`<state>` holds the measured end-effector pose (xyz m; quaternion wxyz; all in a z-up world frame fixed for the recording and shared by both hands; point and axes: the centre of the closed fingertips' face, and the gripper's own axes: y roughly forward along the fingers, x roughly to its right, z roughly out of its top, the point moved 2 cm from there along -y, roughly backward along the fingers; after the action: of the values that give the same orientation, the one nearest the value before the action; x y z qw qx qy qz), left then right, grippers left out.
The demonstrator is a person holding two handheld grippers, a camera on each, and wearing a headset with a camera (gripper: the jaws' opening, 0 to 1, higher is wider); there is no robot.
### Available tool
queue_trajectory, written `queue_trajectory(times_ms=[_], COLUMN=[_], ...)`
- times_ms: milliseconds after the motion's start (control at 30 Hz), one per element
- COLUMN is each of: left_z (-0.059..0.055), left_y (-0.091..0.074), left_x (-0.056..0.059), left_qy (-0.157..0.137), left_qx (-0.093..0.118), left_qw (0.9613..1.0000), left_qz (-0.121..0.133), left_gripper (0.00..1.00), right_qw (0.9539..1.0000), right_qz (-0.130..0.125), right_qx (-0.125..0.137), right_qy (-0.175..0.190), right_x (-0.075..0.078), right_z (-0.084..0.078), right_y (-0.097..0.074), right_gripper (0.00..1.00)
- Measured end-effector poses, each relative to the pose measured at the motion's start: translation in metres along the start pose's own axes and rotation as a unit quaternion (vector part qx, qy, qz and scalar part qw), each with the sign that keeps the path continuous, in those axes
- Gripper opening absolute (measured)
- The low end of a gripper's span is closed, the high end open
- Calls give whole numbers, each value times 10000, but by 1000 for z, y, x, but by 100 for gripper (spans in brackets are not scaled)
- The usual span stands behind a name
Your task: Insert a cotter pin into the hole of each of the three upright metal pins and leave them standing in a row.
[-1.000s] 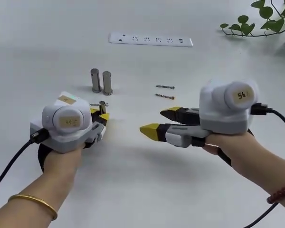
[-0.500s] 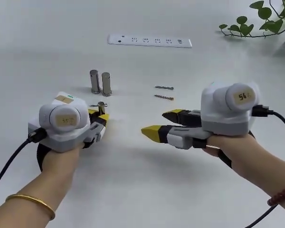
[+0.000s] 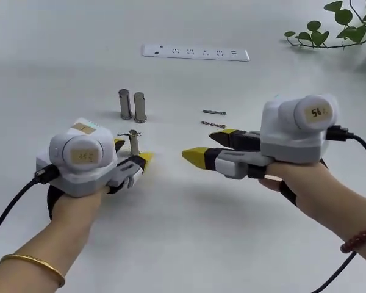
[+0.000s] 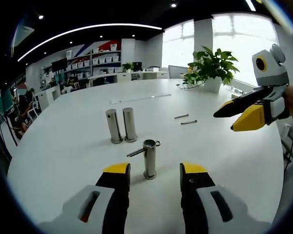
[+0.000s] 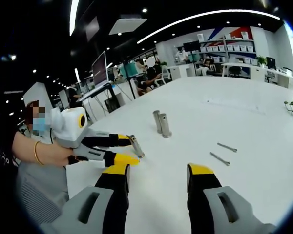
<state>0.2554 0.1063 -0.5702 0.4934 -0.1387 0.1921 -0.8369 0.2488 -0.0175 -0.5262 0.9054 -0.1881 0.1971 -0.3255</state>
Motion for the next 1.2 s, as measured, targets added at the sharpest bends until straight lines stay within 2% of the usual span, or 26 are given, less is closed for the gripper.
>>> queue_trajectory(times_ms=[167,233,300,367,500,633,800,967,1200], left_z=[5,6,8,11,15,19,23,26,27], left_y=[-10,-13,-16,-19,-26,-32,-39,-47,-52], left_x=[2,3,5,5,6,6,4,4,4], left_qy=[-141,-160,-189,-214,-280,-275,-321,-320,-266], left_qx=[115,100,131,181,265,340,391,449,450], left_qw=[9998,9997,9995,9993,9988,9985,9982,9981,9982], left_qz=[-117,-165,-230,-258,-293,-321,-316,-277,-291], left_gripper=[55,62,66,70,76,81,85,89,93], right_qw=[9999,9997,9996,9995,9991,9986,9978,9976,9963], right_qz=[-12,-14,-20,-34,-42,-67,-51,-40,20], right_qx=[112,194,223,245,333,411,524,547,426], right_qy=[-93,-127,-142,-183,-265,-313,-397,-426,-741], right_x=[7,9,10,21,21,31,29,32,22], right_z=[15,21,25,31,37,42,48,50,47], right_y=[10,14,18,26,36,48,59,72,97], right_gripper=[42,42,42,43,43,42,42,42,40])
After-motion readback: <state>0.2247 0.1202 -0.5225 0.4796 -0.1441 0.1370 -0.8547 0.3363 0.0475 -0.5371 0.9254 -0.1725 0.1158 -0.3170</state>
